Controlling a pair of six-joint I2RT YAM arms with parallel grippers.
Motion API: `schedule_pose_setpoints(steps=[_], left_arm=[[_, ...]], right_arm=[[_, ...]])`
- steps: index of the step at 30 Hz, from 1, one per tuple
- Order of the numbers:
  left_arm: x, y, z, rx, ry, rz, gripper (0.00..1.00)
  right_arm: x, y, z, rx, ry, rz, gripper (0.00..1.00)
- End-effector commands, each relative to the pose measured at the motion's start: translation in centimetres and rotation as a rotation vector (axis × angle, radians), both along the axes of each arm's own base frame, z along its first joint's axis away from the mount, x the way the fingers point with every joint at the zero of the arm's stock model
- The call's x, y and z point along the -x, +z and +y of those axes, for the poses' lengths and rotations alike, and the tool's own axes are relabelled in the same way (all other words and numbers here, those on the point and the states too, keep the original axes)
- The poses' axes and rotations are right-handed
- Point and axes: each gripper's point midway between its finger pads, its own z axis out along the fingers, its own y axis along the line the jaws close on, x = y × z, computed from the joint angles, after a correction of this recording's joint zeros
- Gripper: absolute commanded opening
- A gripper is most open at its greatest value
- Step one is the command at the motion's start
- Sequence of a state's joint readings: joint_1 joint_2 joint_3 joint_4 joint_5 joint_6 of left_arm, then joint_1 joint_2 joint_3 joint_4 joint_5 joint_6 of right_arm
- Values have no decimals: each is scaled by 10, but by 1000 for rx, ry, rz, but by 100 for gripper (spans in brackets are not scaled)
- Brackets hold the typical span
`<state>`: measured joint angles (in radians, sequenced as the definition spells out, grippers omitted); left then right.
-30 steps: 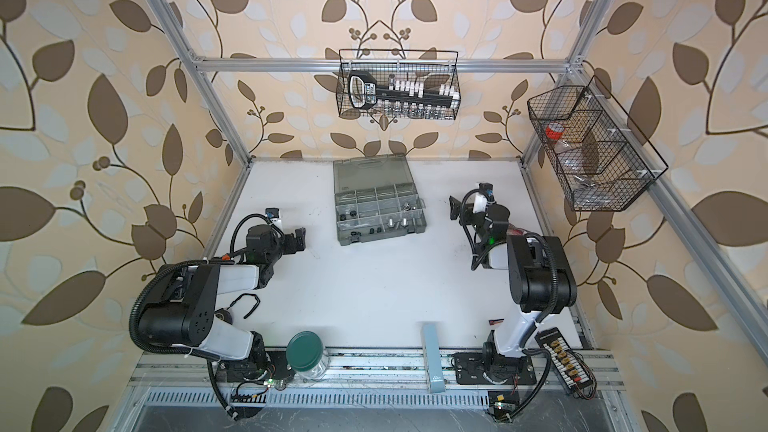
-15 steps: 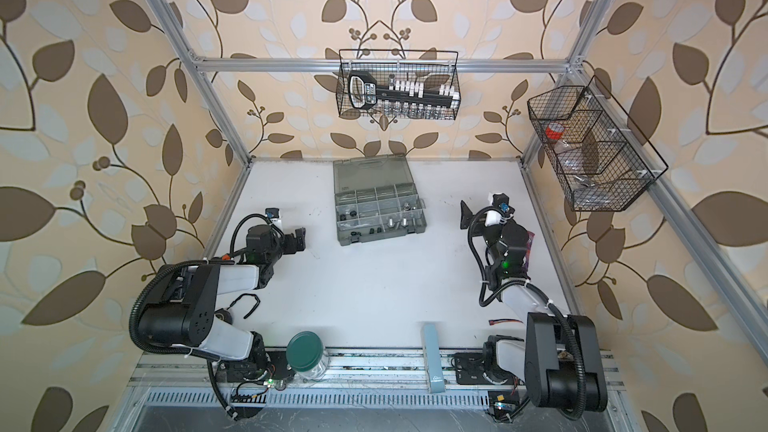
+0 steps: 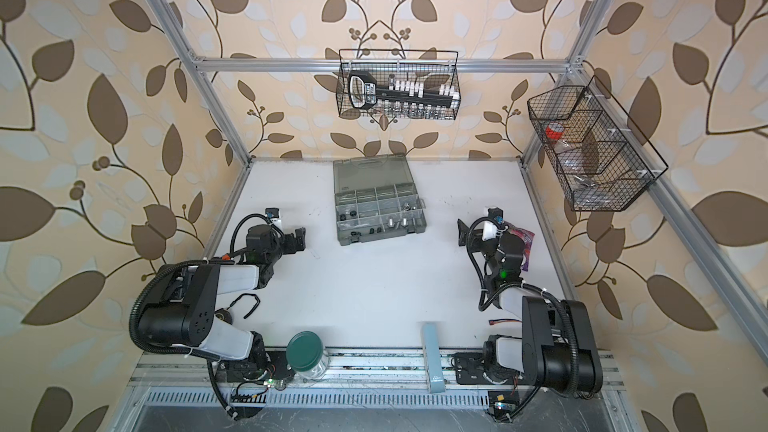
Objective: Sort the screws and nuts into containers
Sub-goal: Reset both arms
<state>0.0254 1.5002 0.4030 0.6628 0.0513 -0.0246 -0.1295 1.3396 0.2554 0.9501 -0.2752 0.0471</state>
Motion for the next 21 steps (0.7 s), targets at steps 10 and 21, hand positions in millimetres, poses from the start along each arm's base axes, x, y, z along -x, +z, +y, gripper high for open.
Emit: schedule_pose_setpoints(steps=[10, 21], left_arm=[[-5, 11, -3, -19, -18, -48, 99], [-5, 10, -2, -19, -16, -45, 99]], right_arm=[[3, -14, 11, 17, 69, -57, 100], [0, -16, 5, 9, 35, -36, 100]])
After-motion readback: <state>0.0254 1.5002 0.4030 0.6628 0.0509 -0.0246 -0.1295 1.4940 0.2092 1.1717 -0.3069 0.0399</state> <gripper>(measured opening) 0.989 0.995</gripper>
